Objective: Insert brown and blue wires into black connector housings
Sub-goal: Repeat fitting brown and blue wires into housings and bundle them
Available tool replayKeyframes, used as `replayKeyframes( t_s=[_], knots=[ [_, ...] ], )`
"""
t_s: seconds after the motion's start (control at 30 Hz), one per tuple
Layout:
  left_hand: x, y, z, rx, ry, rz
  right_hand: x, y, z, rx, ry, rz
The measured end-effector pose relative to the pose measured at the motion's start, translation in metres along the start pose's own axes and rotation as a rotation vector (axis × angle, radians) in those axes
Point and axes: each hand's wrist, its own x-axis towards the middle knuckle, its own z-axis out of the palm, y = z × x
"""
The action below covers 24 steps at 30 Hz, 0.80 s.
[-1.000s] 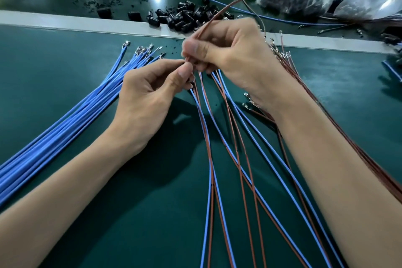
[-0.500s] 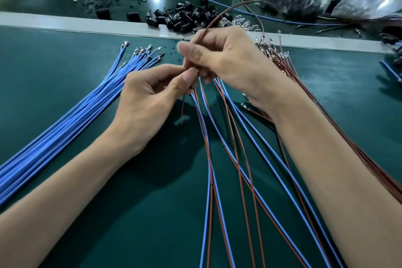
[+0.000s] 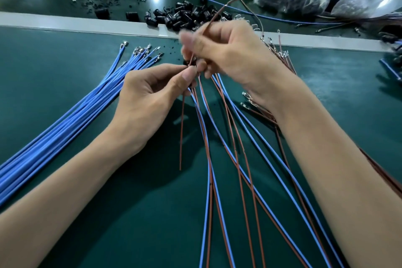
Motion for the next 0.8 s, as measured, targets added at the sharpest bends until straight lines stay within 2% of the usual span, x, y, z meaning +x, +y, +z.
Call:
replayKeyframes(
  t_s=[0.07, 0.13, 0.2, 0.3, 0.33, 0.4, 0.47, 0.53, 0.6, 0.73, 0.8],
  knots=[
    [0.0, 0.001, 0.0, -0.003, 0.012, -0.008, 0.001, -0.004, -0.001, 0.266, 0.128, 0.011],
    [0.0, 0.001, 0.0, 0.005, 0.013, -0.008, 0.002, -0.004, 0.0, 0.407, 0.236, -0.01],
    [0.0, 0.001, 0.0, 0.014, 0.011, -0.01, 0.002, -0.002, 0.0, 0.28, 0.203, -0.029],
    [-0.001, 0.001, 0.0, 0.021, 0.001, -0.009, -0.001, 0.002, 0.004, -0.108, -0.017, -0.005],
    [-0.001, 0.001, 0.0, 0.024, -0.002, -0.008, -0.001, 0.002, 0.004, -0.122, -0.042, 0.005],
    [-0.002, 0.001, 0.0, 0.022, -0.002, -0.011, -0.001, -0.001, 0.003, 0.042, 0.002, 0.033],
    [-0.002, 0.001, -0.001, 0.033, 0.007, -0.02, 0.0, -0.004, 0.001, 0.283, 0.11, 0.052],
    [-0.003, 0.001, -0.001, 0.047, 0.014, -0.032, 0.001, -0.005, 0.0, 0.366, 0.221, 0.026],
    [-0.003, 0.002, 0.0, 0.052, 0.018, -0.034, 0.0, -0.003, 0.0, 0.274, 0.252, -0.015],
    [-0.003, 0.002, 0.0, 0.068, 0.013, -0.017, -0.004, -0.003, -0.005, 0.093, 0.139, -0.054],
    [-0.002, 0.002, 0.0, 0.066, 0.02, -0.021, -0.004, -0.005, -0.01, 0.07, 0.141, -0.068]
  ],
)
